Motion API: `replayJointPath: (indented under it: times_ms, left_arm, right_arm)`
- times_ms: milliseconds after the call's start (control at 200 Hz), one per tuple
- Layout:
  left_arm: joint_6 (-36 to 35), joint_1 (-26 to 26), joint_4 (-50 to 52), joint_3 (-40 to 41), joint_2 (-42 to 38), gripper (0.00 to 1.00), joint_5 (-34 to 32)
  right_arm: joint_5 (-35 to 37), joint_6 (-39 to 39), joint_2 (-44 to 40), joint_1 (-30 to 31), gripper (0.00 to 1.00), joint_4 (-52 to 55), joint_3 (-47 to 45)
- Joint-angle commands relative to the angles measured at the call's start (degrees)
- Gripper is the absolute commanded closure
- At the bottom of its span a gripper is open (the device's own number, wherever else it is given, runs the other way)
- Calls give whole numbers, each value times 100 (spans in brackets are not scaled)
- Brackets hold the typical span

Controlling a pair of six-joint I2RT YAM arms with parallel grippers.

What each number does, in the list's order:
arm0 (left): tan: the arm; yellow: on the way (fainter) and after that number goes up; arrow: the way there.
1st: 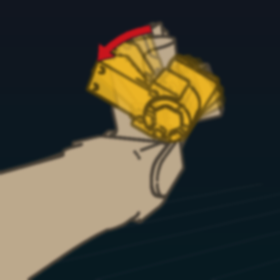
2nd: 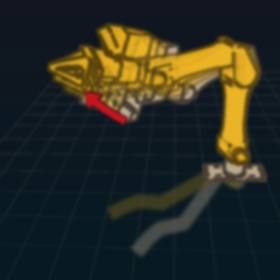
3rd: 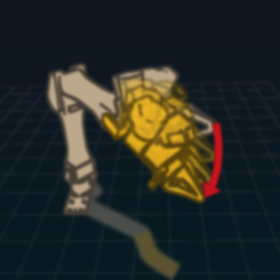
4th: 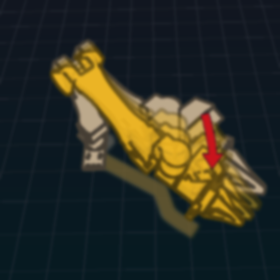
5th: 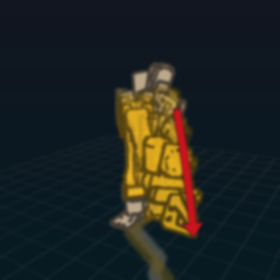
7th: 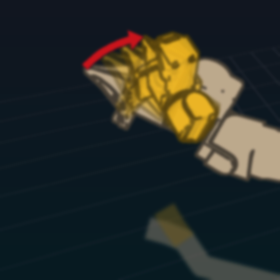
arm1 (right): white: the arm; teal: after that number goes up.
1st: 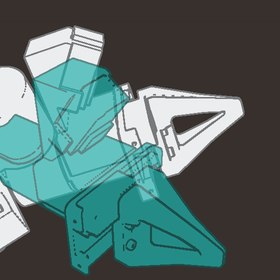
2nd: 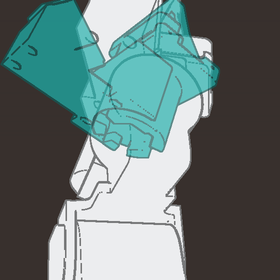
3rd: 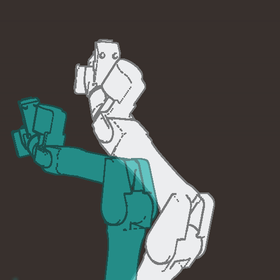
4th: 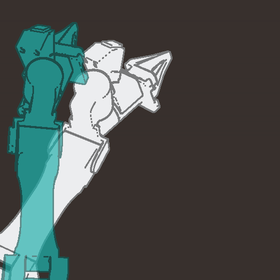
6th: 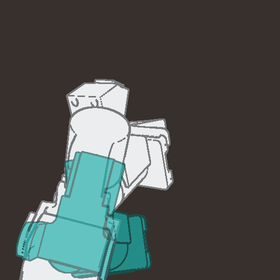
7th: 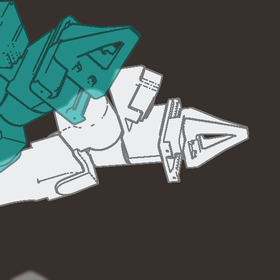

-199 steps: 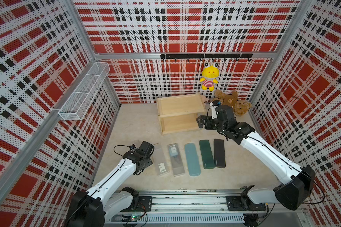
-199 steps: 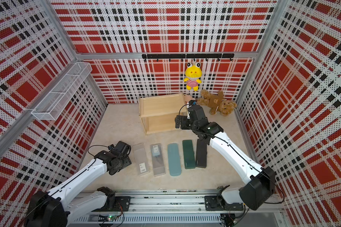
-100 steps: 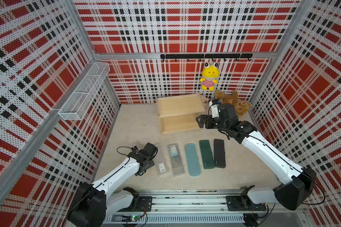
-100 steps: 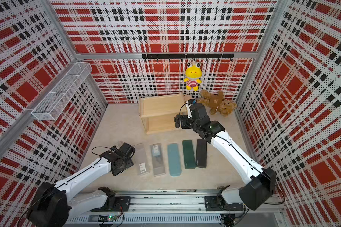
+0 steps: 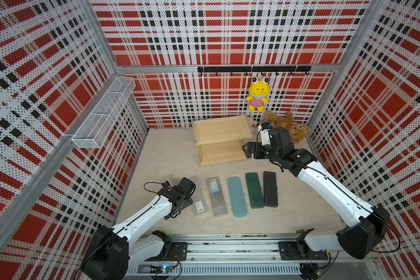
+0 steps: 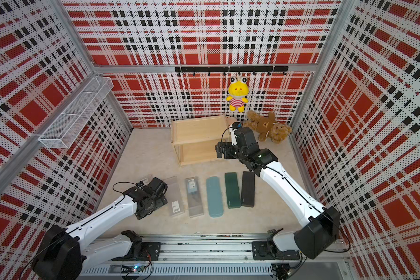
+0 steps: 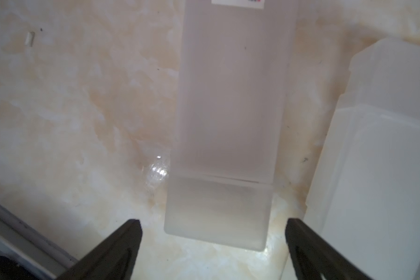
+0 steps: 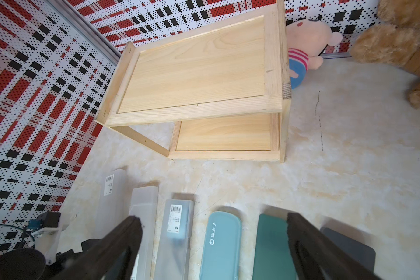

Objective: Remove the pencil cases from the shelf
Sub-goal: Place the pencil case at the center of the board, then reset both arms

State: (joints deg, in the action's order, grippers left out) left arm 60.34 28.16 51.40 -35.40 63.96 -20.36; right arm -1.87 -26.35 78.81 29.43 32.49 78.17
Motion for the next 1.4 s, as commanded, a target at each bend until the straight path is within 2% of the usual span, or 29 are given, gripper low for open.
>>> replayJointPath:
  times_ms: [0, 105, 210, 261, 341, 476, 576, 631, 696, 747, 827, 922, 987, 1162, 1393]
  left_arm:
    - [-186, 146, 28, -719, -184, 1, -427]
    - [-860, 231, 27, -1886, -151, 1, -1196]
    - [-1743, 212, -96, -2986, -49, 1, -2457]
    - [-2295, 161, -556, -2964, -163, 1, -2927]
    - [-3171, -148, -1754, -2190, -590, 1, -3194]
    - [-3880, -819, -3960, -200, -1595, 1, -2822]
    - [-4739, -1240, -6411, 1414, -2276, 1, -1811]
    - [-5036, -1357, -7649, 2137, -2422, 1, -1553]
    - [-5064, -1792, -8642, 2594, -2223, 1, -1582]
    - [-4977, -2109, -9069, 2701, -1835, 1, -1393]
    - [-5026, -2522, -9629, 2621, -961, 1, -708]
    - [-5239, -2560, -9951, 2236, 123, 1, -449]
    - [-5355, -2551, -10187, 1974, 592, 1, -407]
    - [-5568, -2597, -10817, 1726, 1355, 1, -164]
    - [-5550, -2683, -11899, 2088, 1877, 1, 109]
  right_arm:
    - [219, 111, -92, -68, 0, 132, 242]
    - [11, 80, -149, -219, 0, 148, 413]
    - [46, 6, -275, -314, 0, -60, 437]
    - [126, 5, -304, -323, 0, -97, 460]
    - [287, 27, -311, -354, 0, -12, 512]
    - [424, 44, -436, -517, 0, 14, 300]
    - [564, 20, -577, -756, 0, -90, 27]
    - [674, 52, -640, -877, 0, -191, -170]
    - [841, 104, -643, -993, 0, -250, -356]
    - [928, 118, -593, -1123, 0, -220, -446]
    - [1150, 107, -506, -1315, 0, -207, -577]
    - [1542, 136, -584, -1461, 0, -487, -908]
    - [1783, 181, -700, -1573, 0, -792, -1188]
    - [2295, 587, -990, -1898, 0, -1672, -2020]
    - [2216, 734, -1288, -2500, 0, -2551, -2965]
